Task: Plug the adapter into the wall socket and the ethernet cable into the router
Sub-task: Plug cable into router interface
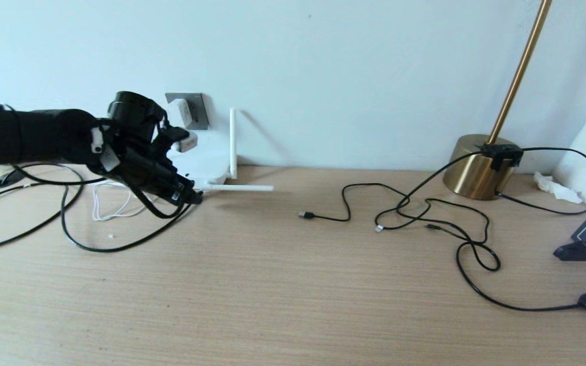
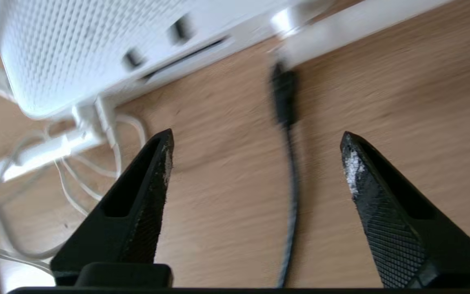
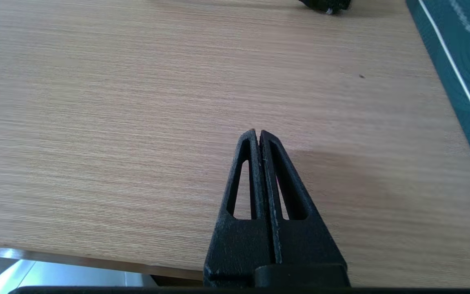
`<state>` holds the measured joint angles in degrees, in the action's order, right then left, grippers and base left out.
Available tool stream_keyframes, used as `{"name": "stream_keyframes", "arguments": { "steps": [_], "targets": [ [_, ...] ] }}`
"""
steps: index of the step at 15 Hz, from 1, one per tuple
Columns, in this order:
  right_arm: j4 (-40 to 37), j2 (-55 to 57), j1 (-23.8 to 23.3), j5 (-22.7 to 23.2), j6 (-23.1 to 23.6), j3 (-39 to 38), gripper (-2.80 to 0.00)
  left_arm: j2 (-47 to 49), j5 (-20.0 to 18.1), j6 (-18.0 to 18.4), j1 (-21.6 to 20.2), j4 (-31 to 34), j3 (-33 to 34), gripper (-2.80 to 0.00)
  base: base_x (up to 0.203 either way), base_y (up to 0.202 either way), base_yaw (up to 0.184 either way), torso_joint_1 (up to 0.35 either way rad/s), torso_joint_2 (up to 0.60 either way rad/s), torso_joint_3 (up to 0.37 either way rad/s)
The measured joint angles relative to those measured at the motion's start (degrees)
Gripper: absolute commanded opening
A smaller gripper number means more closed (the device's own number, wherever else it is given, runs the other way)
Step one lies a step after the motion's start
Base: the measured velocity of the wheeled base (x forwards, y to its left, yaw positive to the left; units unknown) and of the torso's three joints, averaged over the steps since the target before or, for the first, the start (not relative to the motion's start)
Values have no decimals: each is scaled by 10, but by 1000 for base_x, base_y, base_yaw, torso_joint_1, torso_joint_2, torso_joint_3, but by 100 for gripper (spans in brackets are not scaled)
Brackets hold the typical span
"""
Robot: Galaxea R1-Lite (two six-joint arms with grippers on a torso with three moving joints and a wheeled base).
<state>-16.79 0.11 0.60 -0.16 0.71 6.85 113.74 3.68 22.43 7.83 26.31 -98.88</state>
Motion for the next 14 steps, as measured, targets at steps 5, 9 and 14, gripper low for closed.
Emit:
{"name": "stream_keyframes", "arguments": {
  "steps": [5, 9, 14],
  "targets": [
    [0, 0, 0, 1, 3, -1, -280, 35, -216, -61, -75, 118, -95, 0, 0, 0, 0, 0, 0, 0],
    [0, 0, 0, 1, 3, 0, -280, 54, -246, -60, -77, 119, -96, 0, 0, 0, 0, 0, 0, 0],
    [0, 0, 0, 1, 4, 0, -280, 70, -192, -58, -56, 106, -100, 0, 0, 0, 0, 0, 0, 0]
  ]
}}
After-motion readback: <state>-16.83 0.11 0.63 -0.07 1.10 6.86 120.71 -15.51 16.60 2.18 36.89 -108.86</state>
